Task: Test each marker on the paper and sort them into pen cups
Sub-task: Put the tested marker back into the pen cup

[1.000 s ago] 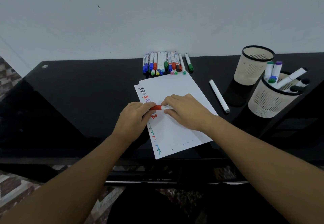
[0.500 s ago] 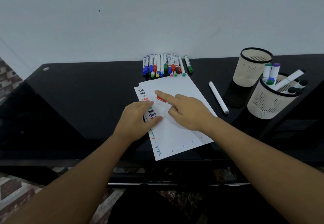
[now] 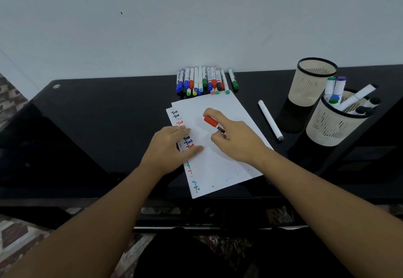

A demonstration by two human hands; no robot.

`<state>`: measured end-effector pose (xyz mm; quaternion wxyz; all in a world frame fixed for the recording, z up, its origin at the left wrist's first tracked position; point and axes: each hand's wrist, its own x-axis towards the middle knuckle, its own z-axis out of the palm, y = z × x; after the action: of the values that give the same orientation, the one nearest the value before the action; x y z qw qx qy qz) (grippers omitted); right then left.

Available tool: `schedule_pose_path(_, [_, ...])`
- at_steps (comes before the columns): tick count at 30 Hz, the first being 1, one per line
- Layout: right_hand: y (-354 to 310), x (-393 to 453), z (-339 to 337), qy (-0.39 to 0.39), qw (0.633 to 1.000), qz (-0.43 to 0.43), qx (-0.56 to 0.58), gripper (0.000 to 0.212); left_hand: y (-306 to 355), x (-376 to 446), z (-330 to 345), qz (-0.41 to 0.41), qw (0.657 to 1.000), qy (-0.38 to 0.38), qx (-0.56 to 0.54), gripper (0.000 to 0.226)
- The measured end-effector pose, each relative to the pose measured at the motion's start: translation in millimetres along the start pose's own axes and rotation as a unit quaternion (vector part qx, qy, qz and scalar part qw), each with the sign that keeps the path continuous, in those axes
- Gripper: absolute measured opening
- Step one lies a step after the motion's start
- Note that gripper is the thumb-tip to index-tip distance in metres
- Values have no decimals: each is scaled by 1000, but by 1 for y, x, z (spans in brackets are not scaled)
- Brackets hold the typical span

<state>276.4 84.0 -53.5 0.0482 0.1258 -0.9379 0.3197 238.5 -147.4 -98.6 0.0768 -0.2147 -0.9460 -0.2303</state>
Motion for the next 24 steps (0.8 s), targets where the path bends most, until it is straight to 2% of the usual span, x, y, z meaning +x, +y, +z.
schedule_pose_path(3, [1,0,-1,17,998,25,52,55,-1,0,0,-1,1000,-8,2,86])
schedule_pose_path(5, [1,0,-4,1,994,41,99,56,-2,1,0,-4,1000,-12,5,87])
schedule_pose_path(9, [1,-3,-10,-15,978,85,191,40,0,-1,-2,2,1000,-16,-2,88])
schedule_pose_path(13, [6,-8,-24,-17,950,140,278,37,8,0,-8,-18,993,-108,35,97])
schedule_pose_path(16, [12,-14,-34,-1,952,137,273,36,12,-1,-8,-26,982,-168,87,102])
schedule_pose_path(19, [9,-26,-45,52,957,125,255,12,10,-8,-6,-20,977,-171,126,103])
schedule_pose_path(22, [10,-38,-61,140,970,113,165,32,11,-7,-5,-18,979,-160,126,102])
schedule_pose_path(24, [11,-48,-76,203,972,84,87,36,11,-8,-5,-20,979,-161,122,103])
